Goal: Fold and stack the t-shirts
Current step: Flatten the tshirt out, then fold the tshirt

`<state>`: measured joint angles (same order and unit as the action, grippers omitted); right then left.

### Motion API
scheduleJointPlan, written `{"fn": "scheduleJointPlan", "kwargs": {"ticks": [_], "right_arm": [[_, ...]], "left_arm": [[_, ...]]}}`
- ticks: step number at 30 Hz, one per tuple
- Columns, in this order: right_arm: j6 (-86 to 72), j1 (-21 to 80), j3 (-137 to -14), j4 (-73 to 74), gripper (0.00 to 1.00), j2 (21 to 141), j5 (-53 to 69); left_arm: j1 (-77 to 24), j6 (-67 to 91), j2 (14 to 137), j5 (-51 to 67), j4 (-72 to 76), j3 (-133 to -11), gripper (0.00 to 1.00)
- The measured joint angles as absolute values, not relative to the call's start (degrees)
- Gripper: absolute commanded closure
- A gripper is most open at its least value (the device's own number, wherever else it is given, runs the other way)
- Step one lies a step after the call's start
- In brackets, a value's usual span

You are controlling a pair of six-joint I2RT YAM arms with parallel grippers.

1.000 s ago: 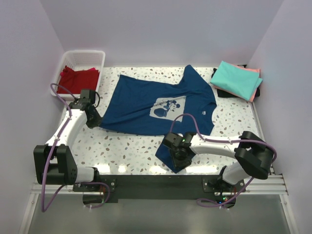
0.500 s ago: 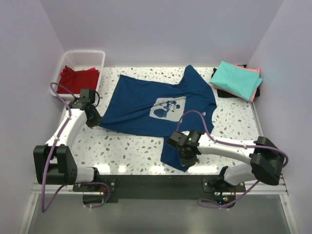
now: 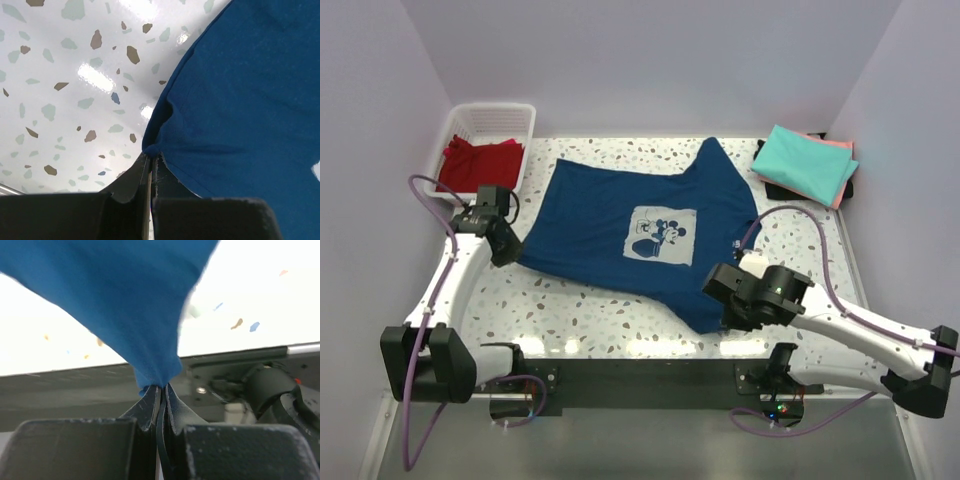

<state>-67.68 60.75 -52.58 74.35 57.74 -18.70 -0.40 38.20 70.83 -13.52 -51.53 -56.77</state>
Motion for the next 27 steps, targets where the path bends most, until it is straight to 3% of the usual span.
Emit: {"fn": "scheduleJointPlan", "kwargs": {"ticks": [9,18,27], "right_arm": [[-72.9,60.8,-60.0,75.7,1.00,58.3,-26.1],[-72.4,60.1,-66.6,76.5,1.00,66.7,-34.8],[-64.3,47.0,-69.3,76.5,1.00,68.8,-40.7]], "left_arm": [[-0.4,38.6,70.3,-13.4,-53.5,-55.2,1.00],[-0.4,39.2,73.5,-14.5,-52.2,-58.0,1.00],[-0.4,39.4,83.2,-16.0,-47.7,-66.5,1.00]]}}
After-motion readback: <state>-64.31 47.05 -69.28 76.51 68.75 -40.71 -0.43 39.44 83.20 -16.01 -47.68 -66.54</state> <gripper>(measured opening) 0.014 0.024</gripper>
